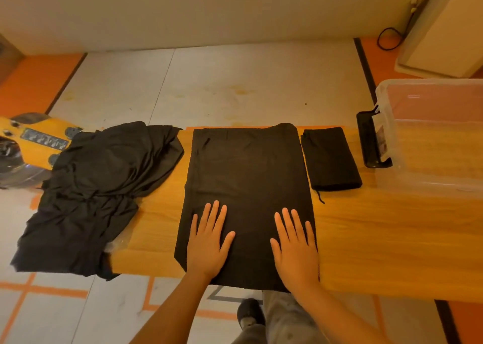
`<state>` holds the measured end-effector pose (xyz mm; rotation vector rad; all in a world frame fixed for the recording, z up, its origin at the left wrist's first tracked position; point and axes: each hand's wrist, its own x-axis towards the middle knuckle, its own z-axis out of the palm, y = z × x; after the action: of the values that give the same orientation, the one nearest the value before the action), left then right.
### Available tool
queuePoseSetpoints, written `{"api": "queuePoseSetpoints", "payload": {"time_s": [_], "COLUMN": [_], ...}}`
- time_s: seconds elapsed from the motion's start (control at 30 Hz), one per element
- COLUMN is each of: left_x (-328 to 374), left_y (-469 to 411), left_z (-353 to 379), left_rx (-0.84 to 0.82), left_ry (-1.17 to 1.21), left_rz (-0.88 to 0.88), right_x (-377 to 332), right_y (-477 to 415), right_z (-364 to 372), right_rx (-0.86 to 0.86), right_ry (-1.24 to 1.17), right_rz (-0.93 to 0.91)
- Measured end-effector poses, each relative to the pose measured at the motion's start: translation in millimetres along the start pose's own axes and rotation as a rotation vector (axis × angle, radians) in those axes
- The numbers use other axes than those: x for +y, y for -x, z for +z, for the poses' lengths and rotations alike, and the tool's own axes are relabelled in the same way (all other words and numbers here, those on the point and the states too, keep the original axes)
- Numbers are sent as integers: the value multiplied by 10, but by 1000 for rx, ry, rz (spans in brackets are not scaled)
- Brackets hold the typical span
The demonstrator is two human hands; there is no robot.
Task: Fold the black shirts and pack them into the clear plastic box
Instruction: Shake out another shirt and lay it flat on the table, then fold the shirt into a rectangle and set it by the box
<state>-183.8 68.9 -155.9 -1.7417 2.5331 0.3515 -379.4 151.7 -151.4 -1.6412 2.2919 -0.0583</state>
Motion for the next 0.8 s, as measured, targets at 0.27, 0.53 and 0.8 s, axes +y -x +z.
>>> {"api": "queuePoseSetpoints", "payload": {"time_s": [0.27, 0.53, 0.8], "left_x": [-353, -408, -421], "left_y": [161, 356, 321], "left_z": [-48, 50, -187], "left_rx": [20, 93, 241], "left_ry": [20, 66, 447], "left_rz": [25, -214, -410], "right_x": [-360, -200, -210], "right_y": [263, -282, -406], "right_z": [23, -66, -206], "right_rx": [35, -10, 5], "right_ry": [-83, -2, 35], "right_rz": [49, 74, -33]}}
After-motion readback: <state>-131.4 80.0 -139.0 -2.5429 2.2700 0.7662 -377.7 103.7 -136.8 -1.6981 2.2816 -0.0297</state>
